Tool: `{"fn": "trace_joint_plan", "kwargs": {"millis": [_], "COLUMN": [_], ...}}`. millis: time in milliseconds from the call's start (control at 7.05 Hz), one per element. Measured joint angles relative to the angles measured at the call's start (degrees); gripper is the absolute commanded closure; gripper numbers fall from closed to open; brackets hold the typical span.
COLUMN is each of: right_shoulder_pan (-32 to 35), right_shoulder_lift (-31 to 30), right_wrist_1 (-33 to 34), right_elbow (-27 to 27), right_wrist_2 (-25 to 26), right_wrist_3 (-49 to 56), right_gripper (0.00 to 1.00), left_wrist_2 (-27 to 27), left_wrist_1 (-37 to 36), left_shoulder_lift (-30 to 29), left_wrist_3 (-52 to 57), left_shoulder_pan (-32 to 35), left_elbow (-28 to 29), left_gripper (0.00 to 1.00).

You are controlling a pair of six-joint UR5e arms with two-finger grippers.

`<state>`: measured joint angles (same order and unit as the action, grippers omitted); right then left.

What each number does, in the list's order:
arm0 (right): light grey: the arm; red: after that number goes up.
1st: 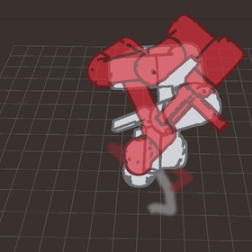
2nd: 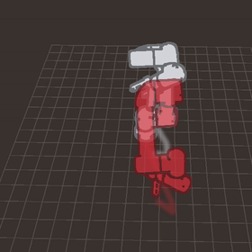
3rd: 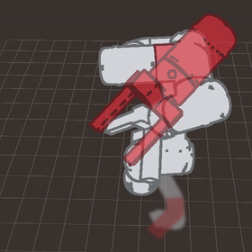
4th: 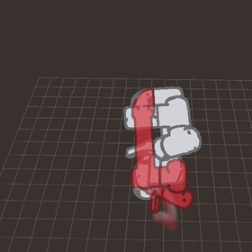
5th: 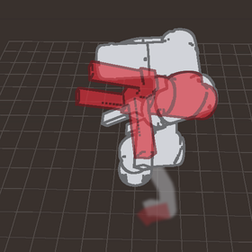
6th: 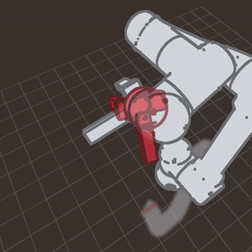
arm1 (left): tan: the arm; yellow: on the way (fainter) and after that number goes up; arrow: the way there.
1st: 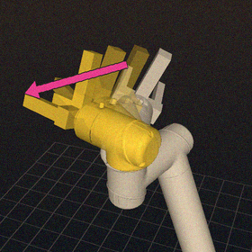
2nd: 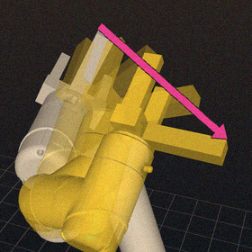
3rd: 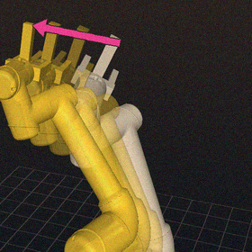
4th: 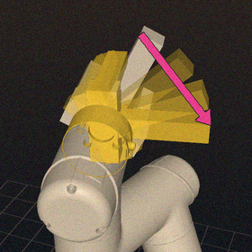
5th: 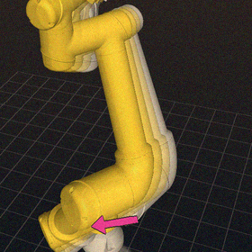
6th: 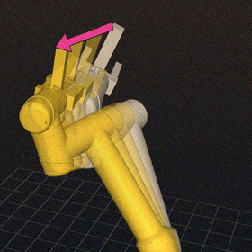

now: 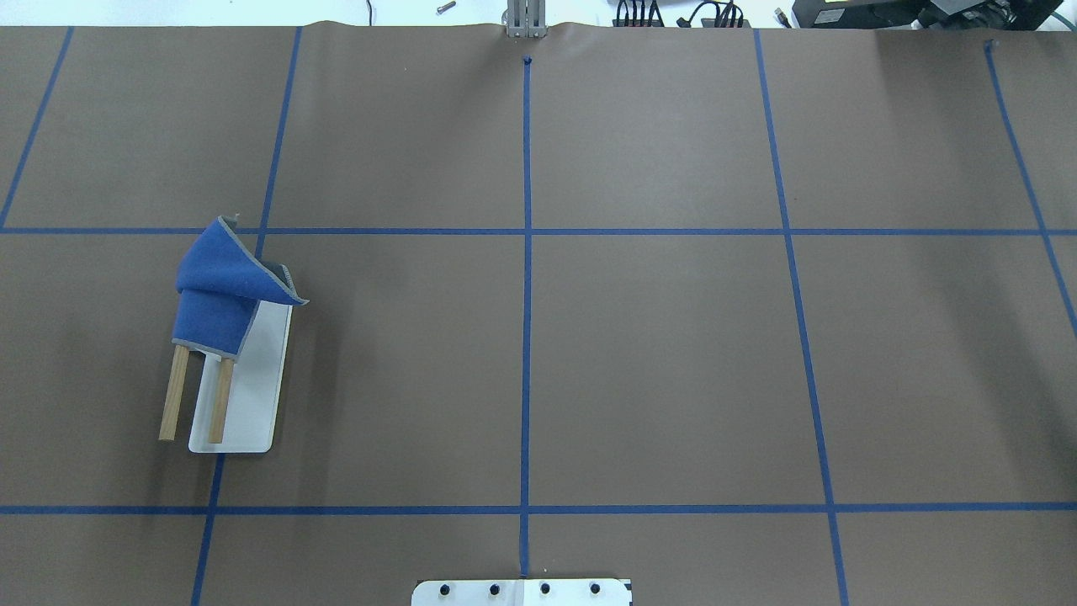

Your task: Hang towel on rack

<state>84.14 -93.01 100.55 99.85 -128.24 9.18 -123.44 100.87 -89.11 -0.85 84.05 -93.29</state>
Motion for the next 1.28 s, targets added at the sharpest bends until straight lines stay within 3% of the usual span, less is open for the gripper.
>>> {"fn": "trace_joint_plan", "kwargs": {"millis": [426,993,1277], "right_shoulder_pan": [0.06,0.06,0.06], "right_shoulder_lift": [-0.07,0.08,0.24], "right_wrist_1": [-0.06,-0.06,-1.85], "right_elbow": [-0.07,-0.18,-1.6], "right_wrist_2": [0.0,-0.07,-0.15], "right_wrist_3": [-0.14,-0.19,-0.19], "right_gripper": [0.0,0.0,0.0], "left_wrist_2": [-3.0,-5.62,-5.76], "left_wrist_1": [-1.89,-7.07,-16.06], "left_shoulder_lift": [1.98,2.08,0.97], "left_wrist_3": [8.51,10.75,10.89], "left_shoulder_pan": [5.74,6.7,6.69], "left_elbow": [1.62,1.76,-1.37], "left_gripper": [0.01,0.01,0.01]}}
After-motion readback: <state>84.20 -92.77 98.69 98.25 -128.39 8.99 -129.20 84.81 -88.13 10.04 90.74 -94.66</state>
